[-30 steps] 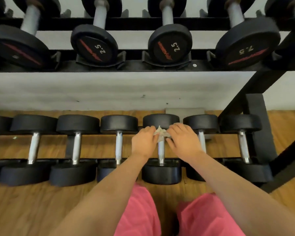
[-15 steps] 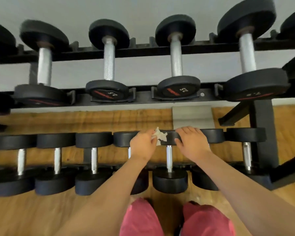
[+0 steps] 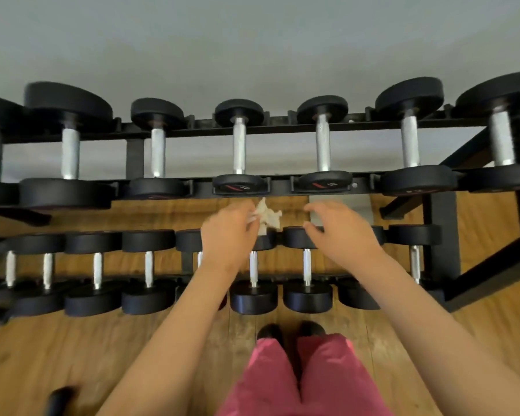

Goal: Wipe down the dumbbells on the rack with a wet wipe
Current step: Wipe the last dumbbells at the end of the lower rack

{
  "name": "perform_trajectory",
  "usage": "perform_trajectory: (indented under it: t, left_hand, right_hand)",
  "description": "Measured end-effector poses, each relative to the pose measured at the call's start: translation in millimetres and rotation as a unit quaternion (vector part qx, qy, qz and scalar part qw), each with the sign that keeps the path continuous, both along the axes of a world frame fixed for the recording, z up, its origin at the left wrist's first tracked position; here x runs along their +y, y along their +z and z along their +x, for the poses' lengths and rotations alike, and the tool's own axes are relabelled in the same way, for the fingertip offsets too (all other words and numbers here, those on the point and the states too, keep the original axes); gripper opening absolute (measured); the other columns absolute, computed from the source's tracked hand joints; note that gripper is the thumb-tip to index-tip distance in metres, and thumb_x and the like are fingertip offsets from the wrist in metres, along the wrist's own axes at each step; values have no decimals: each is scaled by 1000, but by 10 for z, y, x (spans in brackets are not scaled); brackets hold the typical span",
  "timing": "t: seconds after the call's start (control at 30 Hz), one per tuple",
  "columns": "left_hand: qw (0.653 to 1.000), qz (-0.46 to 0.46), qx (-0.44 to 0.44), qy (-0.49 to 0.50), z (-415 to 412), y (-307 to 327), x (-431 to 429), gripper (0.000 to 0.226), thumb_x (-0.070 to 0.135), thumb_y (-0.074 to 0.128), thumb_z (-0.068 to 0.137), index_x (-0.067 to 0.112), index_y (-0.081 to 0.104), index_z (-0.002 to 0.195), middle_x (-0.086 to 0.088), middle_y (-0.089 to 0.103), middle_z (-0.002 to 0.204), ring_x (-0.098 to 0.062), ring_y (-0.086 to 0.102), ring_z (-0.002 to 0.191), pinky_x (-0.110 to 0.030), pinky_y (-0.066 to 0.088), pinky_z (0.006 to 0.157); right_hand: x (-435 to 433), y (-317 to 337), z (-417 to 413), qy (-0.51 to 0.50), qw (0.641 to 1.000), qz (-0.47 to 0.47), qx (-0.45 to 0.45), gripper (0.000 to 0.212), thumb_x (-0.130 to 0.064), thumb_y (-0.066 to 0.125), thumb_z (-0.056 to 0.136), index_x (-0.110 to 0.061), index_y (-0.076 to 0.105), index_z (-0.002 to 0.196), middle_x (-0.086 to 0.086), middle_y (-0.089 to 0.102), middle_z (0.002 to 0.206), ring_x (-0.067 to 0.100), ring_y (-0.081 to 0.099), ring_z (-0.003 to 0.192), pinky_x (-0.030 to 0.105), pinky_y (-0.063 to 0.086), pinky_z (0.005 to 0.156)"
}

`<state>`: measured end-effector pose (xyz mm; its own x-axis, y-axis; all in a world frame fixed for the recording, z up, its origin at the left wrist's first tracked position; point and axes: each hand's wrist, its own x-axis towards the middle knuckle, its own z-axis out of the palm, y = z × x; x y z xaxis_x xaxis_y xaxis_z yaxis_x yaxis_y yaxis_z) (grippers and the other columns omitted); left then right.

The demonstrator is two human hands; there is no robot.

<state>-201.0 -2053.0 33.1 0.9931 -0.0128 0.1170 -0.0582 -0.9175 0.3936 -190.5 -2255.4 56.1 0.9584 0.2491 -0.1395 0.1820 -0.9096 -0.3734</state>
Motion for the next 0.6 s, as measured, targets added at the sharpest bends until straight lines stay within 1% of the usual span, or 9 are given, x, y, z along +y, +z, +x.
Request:
perform_trajectory:
  t: [0.13,0.2,0.33,0.43,0.5,0.6]
  left_hand:
    - [997,-4,-71,26,-187,257,63,8,22,63,90,15,66,94,-1,66,81,-20,61,70,-39,53,56]
    - [995,-11,-93,32,-339,324,27,7,20,64,89,16,66,93,1,66,81,-19,61,69,-37,52,55]
    - [993,-33,-99,53,-662,307,-92,9,25,59,87,19,65,90,5,64,79,-17,60,67,-33,48,52]
    - [994,-32,-91,57,-807,220,-107,9,26,59,84,19,66,88,7,64,76,-16,60,66,-33,48,49]
    - [995,-30,-78,61,-854,158,-19,9,26,59,83,20,65,86,7,63,75,-16,61,65,-33,49,49]
    - [995,-37,-60,67,-914,112,274,11,26,57,84,20,65,88,6,63,76,-17,61,67,-37,50,53]
  right_hand:
    - [27,277,-143,16,997,60,-49,36,-31,52,98,-23,51,134,-5,54,136,12,44,127,25,38,95]
    - [33,332,-236,32,994,81,-66,36,-29,53,97,-24,52,132,-6,54,135,10,43,127,21,35,95]
    - [27,330,-431,53,989,112,-87,34,-23,56,94,-19,57,128,-4,56,133,11,45,126,19,30,99]
    - [61,285,-541,62,989,105,-81,35,-23,58,93,-19,58,128,-3,54,135,11,44,128,20,29,102]
    - [107,214,-606,76,992,79,-69,36,-24,59,93,-20,57,129,-4,52,138,12,41,131,22,27,104]
    - [270,128,-721,86,994,47,-52,38,-25,61,92,-21,57,130,-4,52,137,15,42,132,28,28,108]
